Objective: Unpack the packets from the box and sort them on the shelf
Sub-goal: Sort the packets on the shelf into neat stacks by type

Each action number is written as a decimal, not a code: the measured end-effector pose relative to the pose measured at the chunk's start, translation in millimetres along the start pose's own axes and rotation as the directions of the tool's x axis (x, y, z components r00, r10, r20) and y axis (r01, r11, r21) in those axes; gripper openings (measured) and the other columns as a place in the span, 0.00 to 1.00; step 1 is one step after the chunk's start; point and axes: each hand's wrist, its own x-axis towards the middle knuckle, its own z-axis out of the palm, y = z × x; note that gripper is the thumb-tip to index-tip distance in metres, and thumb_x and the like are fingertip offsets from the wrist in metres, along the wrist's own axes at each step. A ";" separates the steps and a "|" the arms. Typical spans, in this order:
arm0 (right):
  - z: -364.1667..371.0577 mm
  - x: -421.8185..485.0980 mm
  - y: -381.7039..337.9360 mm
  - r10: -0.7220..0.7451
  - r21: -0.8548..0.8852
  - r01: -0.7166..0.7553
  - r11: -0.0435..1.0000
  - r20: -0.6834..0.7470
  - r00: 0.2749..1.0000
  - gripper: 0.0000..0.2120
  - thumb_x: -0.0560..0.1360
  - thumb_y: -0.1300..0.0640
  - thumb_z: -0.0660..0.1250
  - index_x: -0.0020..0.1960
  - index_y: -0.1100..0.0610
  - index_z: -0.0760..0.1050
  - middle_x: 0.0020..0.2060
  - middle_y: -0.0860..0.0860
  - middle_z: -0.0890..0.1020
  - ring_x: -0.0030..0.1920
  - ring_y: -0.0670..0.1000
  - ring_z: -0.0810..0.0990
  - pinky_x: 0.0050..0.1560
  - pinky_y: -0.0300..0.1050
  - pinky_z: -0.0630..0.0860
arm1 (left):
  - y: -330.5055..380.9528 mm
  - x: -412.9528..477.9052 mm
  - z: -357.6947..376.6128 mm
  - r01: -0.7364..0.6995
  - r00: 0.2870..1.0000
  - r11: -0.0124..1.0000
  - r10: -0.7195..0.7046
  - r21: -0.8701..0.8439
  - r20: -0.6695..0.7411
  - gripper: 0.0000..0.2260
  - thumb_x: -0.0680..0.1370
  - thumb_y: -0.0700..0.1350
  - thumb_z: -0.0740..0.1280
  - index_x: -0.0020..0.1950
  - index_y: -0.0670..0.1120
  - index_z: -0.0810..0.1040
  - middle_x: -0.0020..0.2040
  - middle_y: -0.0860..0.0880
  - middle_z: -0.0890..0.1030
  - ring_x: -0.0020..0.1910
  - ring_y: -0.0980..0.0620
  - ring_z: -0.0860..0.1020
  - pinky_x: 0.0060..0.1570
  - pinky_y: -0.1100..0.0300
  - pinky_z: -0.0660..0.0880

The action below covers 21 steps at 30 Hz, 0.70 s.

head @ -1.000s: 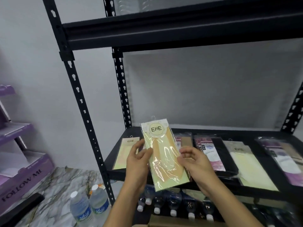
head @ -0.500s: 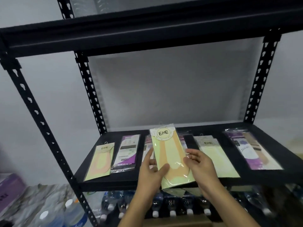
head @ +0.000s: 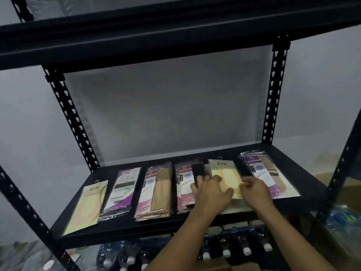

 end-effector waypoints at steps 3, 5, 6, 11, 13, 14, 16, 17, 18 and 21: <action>4.1 9.5 11.8 0.003 -0.102 0.000 0.995 0.025 1.000 0.16 0.75 0.66 0.63 0.62 0.66 0.74 0.56 0.61 0.80 0.53 0.58 0.79 0.50 0.40 0.70 | 2.6 4.8 12.2 -0.018 0.994 0.985 -0.001 0.173 0.106 0.24 0.76 0.60 0.60 0.67 0.48 0.73 0.65 0.47 0.75 0.67 0.45 0.62 0.66 0.43 0.54; 8.3 13.0 21.0 0.000 -0.172 0.008 0.985 0.049 0.999 0.16 0.75 0.65 0.64 0.62 0.65 0.74 0.57 0.61 0.78 0.54 0.58 0.79 0.54 0.44 0.74 | 0.3 4.2 18.2 -0.046 0.990 0.962 0.008 0.270 0.141 0.23 0.77 0.60 0.59 0.65 0.47 0.75 0.64 0.45 0.75 0.68 0.43 0.61 0.68 0.38 0.50; 10.4 14.4 26.0 0.003 -0.198 0.009 0.980 0.058 0.998 0.17 0.74 0.64 0.64 0.63 0.64 0.74 0.57 0.61 0.78 0.54 0.58 0.78 0.56 0.46 0.75 | -0.8 3.4 19.8 -0.069 0.989 0.947 0.023 0.313 0.149 0.23 0.77 0.60 0.59 0.64 0.47 0.76 0.65 0.44 0.74 0.69 0.42 0.61 0.69 0.36 0.48; 13.8 11.6 31.1 -0.007 -0.300 0.022 0.954 0.052 0.999 0.17 0.74 0.63 0.64 0.62 0.63 0.75 0.56 0.62 0.76 0.57 0.61 0.75 0.59 0.52 0.74 | -3.1 -0.4 15.5 -0.134 0.990 0.942 0.115 0.307 0.079 0.21 0.77 0.58 0.60 0.62 0.46 0.78 0.65 0.47 0.75 0.70 0.45 0.62 0.70 0.35 0.46; 14.3 5.8 25.2 -0.035 -0.342 0.044 0.939 0.031 0.999 0.17 0.75 0.60 0.65 0.63 0.62 0.75 0.58 0.62 0.75 0.59 0.62 0.71 0.61 0.53 0.71 | -4.6 -1.6 7.1 -0.142 0.989 0.967 0.146 0.212 -0.005 0.19 0.78 0.56 0.61 0.63 0.48 0.78 0.65 0.50 0.75 0.71 0.48 0.63 0.71 0.39 0.46; 15.3 2.4 20.6 -0.053 -0.361 0.056 0.931 0.019 0.998 0.18 0.75 0.59 0.65 0.63 0.61 0.74 0.59 0.61 0.74 0.61 0.62 0.69 0.62 0.54 0.69 | -7.1 -2.6 1.9 -0.144 0.987 0.976 0.153 0.162 -0.046 0.19 0.78 0.56 0.62 0.64 0.49 0.77 0.65 0.51 0.76 0.71 0.50 0.63 0.72 0.41 0.46; 19.8 -4.3 9.8 -0.109 -0.387 0.102 0.917 0.002 0.994 0.18 0.74 0.56 0.66 0.64 0.59 0.74 0.61 0.59 0.74 0.62 0.61 0.67 0.63 0.55 0.67 | -16.7 -7.6 -10.6 -0.147 0.982 0.987 0.154 0.071 -0.108 0.18 0.78 0.56 0.62 0.64 0.50 0.77 0.65 0.54 0.76 0.70 0.54 0.65 0.72 0.44 0.49; 23.1 -8.2 3.0 -0.138 -0.386 0.129 0.914 0.003 0.990 0.18 0.74 0.55 0.67 0.63 0.58 0.75 0.61 0.58 0.74 0.63 0.60 0.67 0.63 0.56 0.67 | -24.1 -11.0 -16.4 -0.146 0.980 0.989 0.150 0.034 -0.133 0.17 0.78 0.55 0.63 0.64 0.51 0.77 0.64 0.54 0.76 0.69 0.55 0.65 0.72 0.46 0.51; 27.4 -12.0 -4.4 -0.165 -0.376 0.156 0.913 0.008 0.986 0.17 0.74 0.55 0.67 0.62 0.57 0.75 0.61 0.57 0.74 0.63 0.59 0.67 0.63 0.56 0.66 | -33.2 -14.4 -22.1 -0.142 0.978 0.990 0.141 0.004 -0.155 0.16 0.78 0.55 0.63 0.63 0.52 0.76 0.64 0.55 0.76 0.68 0.56 0.66 0.72 0.48 0.54; 46.4 -23.9 -27.3 -0.230 -0.318 0.230 0.920 0.039 0.973 0.15 0.74 0.54 0.68 0.59 0.56 0.77 0.60 0.55 0.75 0.63 0.58 0.68 0.63 0.55 0.67 | -65.2 -25.7 -39.0 -0.075 0.976 0.996 0.065 -0.040 -0.207 0.15 0.78 0.55 0.63 0.63 0.54 0.76 0.64 0.56 0.75 0.67 0.57 0.67 0.68 0.54 0.59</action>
